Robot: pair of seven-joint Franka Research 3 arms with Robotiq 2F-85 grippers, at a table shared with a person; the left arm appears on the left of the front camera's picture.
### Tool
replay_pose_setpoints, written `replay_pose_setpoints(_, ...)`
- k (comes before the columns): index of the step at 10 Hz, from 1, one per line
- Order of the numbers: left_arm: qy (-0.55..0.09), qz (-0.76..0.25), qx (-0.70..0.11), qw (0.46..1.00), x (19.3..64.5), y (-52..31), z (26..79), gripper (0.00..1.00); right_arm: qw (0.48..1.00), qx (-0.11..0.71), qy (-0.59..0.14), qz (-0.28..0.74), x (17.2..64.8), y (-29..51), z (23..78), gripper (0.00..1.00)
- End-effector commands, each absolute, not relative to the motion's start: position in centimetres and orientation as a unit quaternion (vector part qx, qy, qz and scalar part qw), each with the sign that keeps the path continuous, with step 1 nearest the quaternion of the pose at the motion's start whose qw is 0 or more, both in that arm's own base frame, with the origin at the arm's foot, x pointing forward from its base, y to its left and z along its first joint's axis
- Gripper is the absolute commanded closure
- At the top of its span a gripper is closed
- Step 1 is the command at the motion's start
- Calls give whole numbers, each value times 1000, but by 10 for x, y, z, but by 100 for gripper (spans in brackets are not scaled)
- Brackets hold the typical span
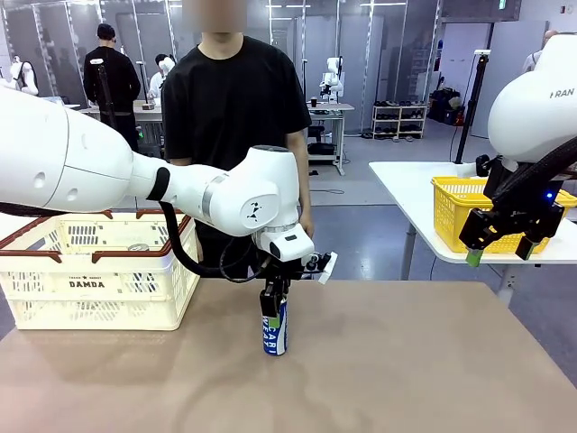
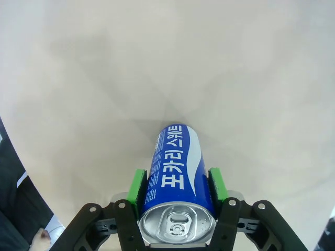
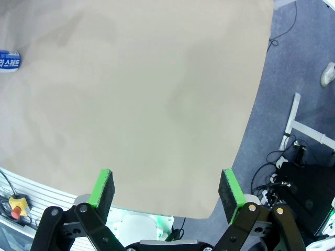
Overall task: Place the drinks into the Shopping basket.
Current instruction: Pick up one drink and place it into the Shopping basket.
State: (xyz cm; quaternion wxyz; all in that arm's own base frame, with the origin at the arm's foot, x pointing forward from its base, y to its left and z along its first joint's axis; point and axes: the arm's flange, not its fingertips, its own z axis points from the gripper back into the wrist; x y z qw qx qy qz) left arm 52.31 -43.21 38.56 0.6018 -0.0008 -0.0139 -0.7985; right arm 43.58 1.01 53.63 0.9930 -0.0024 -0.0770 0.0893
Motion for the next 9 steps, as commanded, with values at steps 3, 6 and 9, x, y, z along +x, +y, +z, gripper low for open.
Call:
replay_pose_setpoints(3, -31, -794, 3, 607, 514, -443, 439, 83, 993, -4, -75, 89, 435, 8, 539, 0)
replay_pose_setpoints(6, -54, -809, 49, 584, 514, -446, 523, 83, 993, -4, -75, 89, 435, 8, 539, 0)
replay_pose_setpoints(9, -59, -816, 79, 570, 508, -438, 591, 83, 993, -4, -75, 89, 435, 8, 539, 0)
